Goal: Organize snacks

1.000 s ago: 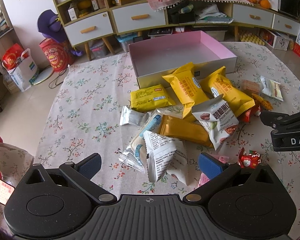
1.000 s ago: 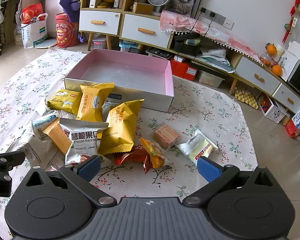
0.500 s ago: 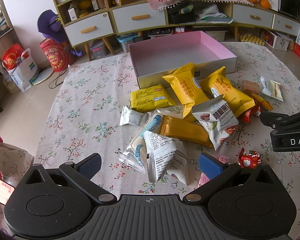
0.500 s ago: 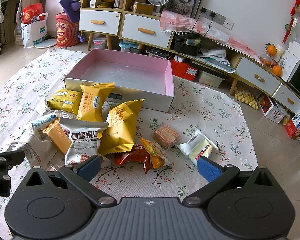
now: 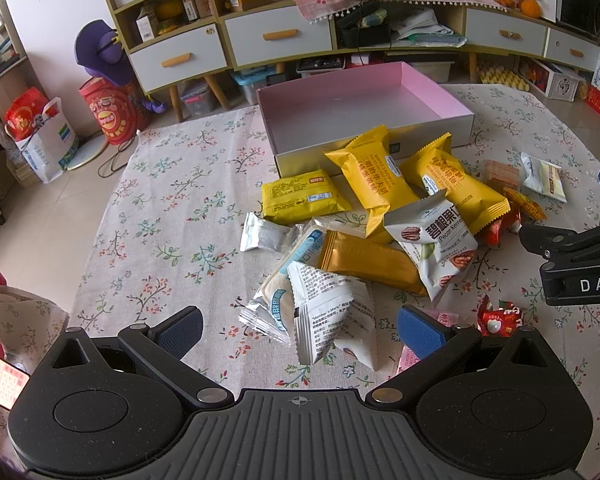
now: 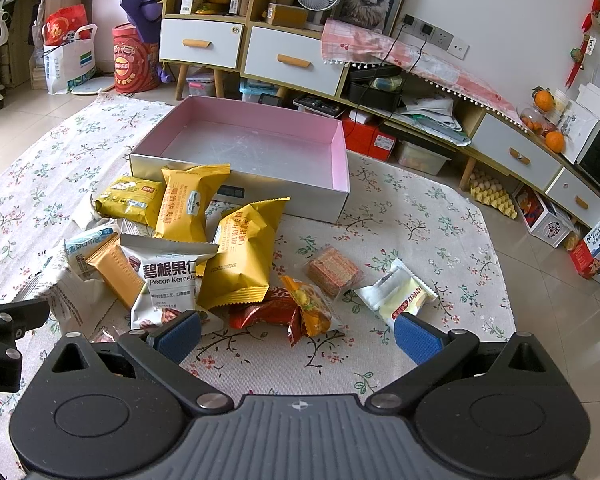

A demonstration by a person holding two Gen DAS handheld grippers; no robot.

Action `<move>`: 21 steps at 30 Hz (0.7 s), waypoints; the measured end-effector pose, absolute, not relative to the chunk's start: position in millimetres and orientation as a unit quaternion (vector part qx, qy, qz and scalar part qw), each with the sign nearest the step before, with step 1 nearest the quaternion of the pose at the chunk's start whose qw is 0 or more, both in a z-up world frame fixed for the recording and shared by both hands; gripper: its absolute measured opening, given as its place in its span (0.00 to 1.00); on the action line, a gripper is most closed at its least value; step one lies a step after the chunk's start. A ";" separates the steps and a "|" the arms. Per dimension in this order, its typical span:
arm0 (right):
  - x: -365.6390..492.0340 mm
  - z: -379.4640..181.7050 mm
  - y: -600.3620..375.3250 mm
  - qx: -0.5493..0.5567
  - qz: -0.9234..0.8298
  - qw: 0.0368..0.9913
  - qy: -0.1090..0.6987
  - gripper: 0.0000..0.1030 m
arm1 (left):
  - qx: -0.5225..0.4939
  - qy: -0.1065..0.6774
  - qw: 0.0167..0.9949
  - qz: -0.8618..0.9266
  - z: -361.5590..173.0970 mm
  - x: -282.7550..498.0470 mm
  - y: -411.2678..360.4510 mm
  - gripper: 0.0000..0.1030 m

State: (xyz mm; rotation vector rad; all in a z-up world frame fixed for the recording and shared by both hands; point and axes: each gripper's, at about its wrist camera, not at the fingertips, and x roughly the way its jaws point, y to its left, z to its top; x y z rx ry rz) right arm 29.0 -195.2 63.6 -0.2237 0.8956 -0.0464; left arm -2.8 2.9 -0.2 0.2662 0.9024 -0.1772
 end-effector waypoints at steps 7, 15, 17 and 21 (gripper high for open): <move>29.2 63.4 -195.1 -0.108 -0.022 0.895 0.432 0.84 | 0.128 0.434 0.888 -0.085 -0.3 -2.8 3.0 1.00; 29.6 61.7 -194.5 -0.111 -0.024 0.894 0.433 0.84 | 0.123 0.435 0.888 -0.086 0.9 -0.1 8.1 1.00; 30.3 61.9 -195.9 -0.109 -0.013 0.897 0.428 0.84 | 0.125 0.428 0.891 -0.087 1.9 0.4 9.6 1.00; 36.4 61.3 -199.8 -0.097 0.018 0.902 0.420 0.84 | 0.128 0.416 0.893 -0.112 3.4 5.3 12.7 1.00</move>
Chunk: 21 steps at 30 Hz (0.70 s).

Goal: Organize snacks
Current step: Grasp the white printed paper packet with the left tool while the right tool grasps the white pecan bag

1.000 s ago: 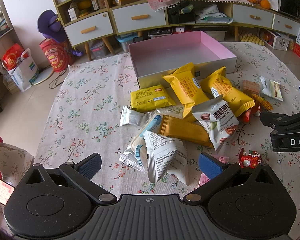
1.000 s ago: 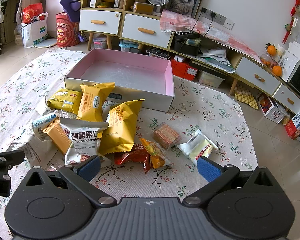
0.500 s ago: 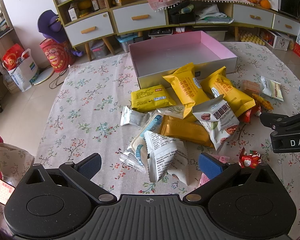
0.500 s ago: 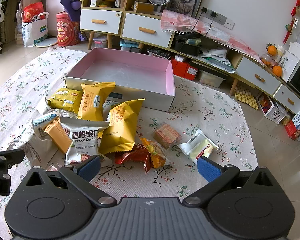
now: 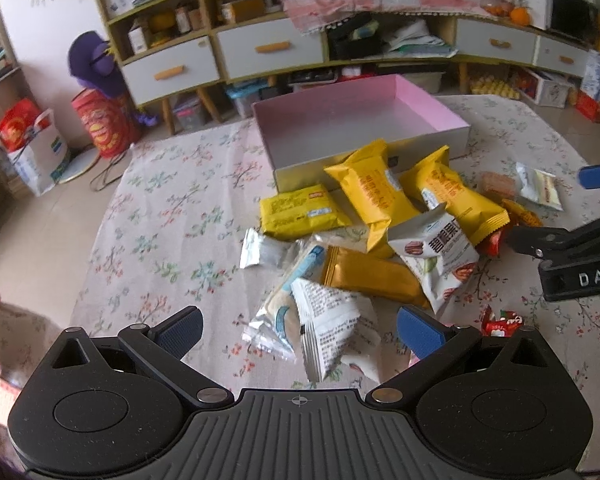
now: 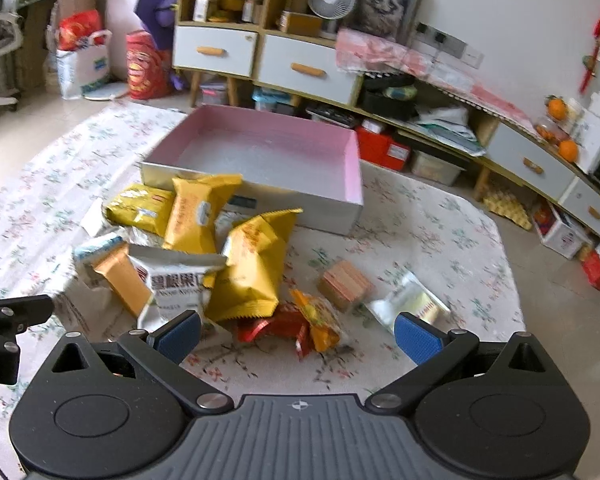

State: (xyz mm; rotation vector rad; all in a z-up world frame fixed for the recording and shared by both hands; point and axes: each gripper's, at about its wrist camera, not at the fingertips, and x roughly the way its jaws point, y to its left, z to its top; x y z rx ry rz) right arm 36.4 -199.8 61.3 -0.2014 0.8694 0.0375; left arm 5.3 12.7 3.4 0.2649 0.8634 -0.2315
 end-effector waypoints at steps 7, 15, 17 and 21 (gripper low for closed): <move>52.8 60.4 -207.7 -0.041 0.072 0.894 0.440 0.84 | 0.101 0.433 0.879 -0.170 -8.0 24.1 24.2 1.00; 60.1 47.4 -188.0 -0.049 0.136 0.872 0.468 0.73 | 0.098 0.450 0.858 -0.226 -23.8 33.9 25.6 0.97; 62.5 43.8 -184.2 -0.048 0.143 0.867 0.474 0.67 | 0.089 0.450 0.856 -0.238 -24.7 36.1 27.5 0.94; 67.2 39.4 -183.1 -0.040 0.149 0.862 0.482 0.67 | 0.077 0.453 0.850 -0.258 -27.8 39.4 27.0 0.85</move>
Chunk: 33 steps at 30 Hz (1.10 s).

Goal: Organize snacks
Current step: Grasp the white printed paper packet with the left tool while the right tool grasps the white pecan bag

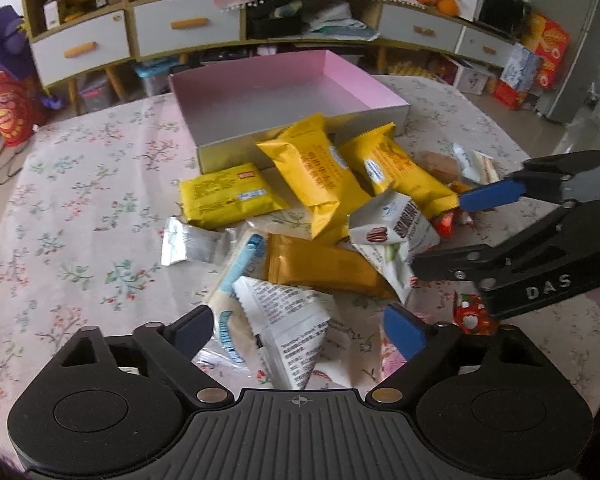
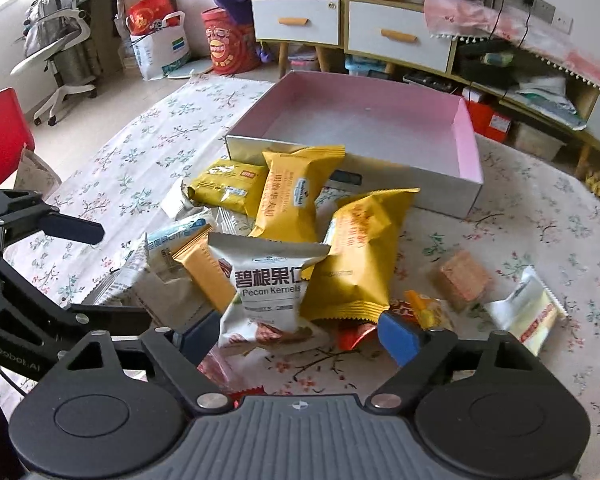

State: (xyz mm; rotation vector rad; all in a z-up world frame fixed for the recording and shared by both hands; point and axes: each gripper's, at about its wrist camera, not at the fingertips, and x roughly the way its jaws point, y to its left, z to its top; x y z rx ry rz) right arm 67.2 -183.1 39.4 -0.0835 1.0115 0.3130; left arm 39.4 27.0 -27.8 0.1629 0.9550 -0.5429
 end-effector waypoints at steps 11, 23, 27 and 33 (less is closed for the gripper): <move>80.0 31.9 -183.3 0.011 0.170 0.850 0.499 0.48 | 0.068 0.475 0.837 -0.264 -39.5 48.6 24.3 0.60; 86.7 17.0 -178.4 0.027 0.153 0.848 0.507 0.39 | 0.047 0.489 0.834 -0.250 -51.4 53.8 29.1 0.47; 88.6 20.0 -175.4 0.037 0.150 0.850 0.503 0.32 | 0.043 0.487 0.836 -0.250 -49.2 54.4 32.6 0.46; 90.7 19.7 -175.0 0.044 0.144 0.851 0.504 0.30 | 0.035 0.480 0.841 -0.248 -42.5 55.7 39.6 0.45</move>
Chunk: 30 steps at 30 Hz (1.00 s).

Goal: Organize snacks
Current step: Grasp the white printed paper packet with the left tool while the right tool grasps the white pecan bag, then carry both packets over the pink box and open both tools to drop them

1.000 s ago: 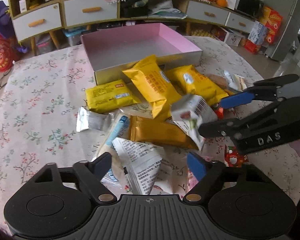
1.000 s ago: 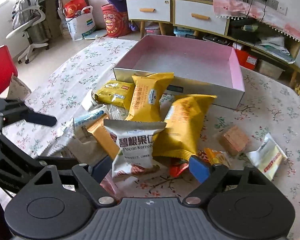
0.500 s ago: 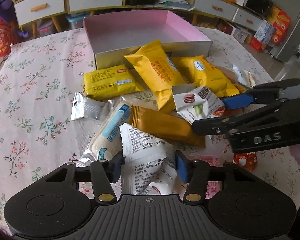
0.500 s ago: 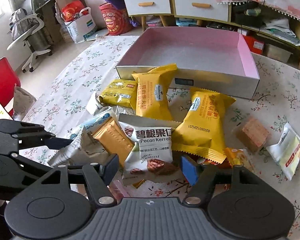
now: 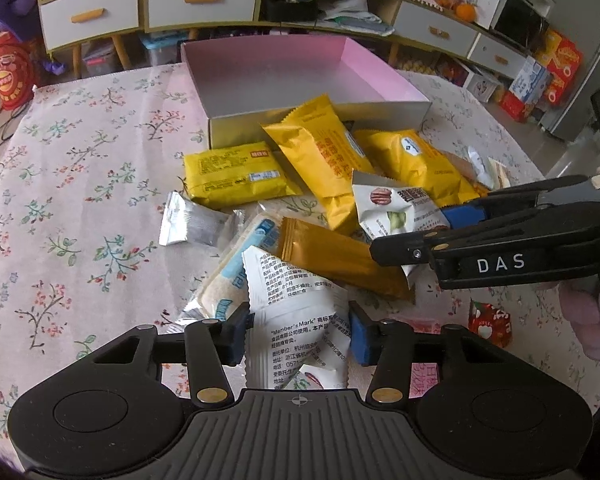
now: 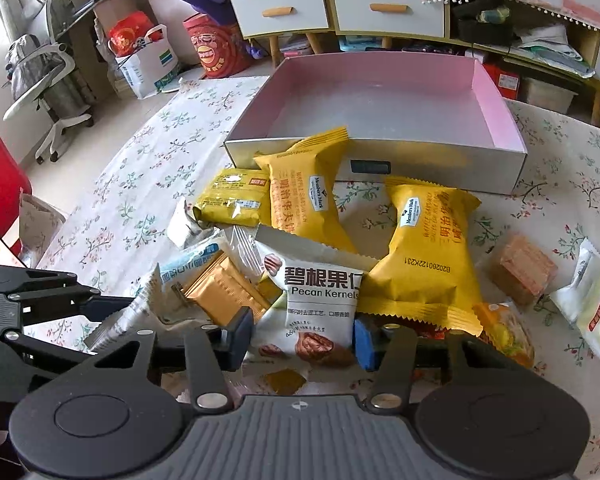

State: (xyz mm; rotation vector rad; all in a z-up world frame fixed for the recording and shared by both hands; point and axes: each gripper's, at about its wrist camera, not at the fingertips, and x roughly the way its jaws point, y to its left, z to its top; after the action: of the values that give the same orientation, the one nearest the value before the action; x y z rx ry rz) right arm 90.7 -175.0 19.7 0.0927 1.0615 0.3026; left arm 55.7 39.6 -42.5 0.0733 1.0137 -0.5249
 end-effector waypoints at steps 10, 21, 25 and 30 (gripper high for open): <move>89.9 25.0 -172.8 0.042 0.148 0.852 0.501 0.30 | 0.030 0.466 0.847 -0.255 -32.1 54.5 43.0 0.44; 87.1 46.0 -175.8 0.047 0.142 0.869 0.472 0.29 | 0.013 0.439 0.861 -0.256 -12.1 60.8 47.2 0.44; 88.0 57.4 -182.7 0.062 0.128 0.880 0.453 0.29 | -0.004 0.424 0.872 -0.245 0.2 71.3 48.9 0.44; 102.2 63.5 -195.5 0.086 0.096 0.886 0.446 0.29 | -0.025 0.404 0.886 -0.225 14.8 95.4 41.5 0.44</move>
State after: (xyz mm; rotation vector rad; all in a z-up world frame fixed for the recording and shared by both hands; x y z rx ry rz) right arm 102.2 -195.5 63.5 0.1788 0.9276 0.1992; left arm 95.4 41.5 14.8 -0.0530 0.8394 -0.4680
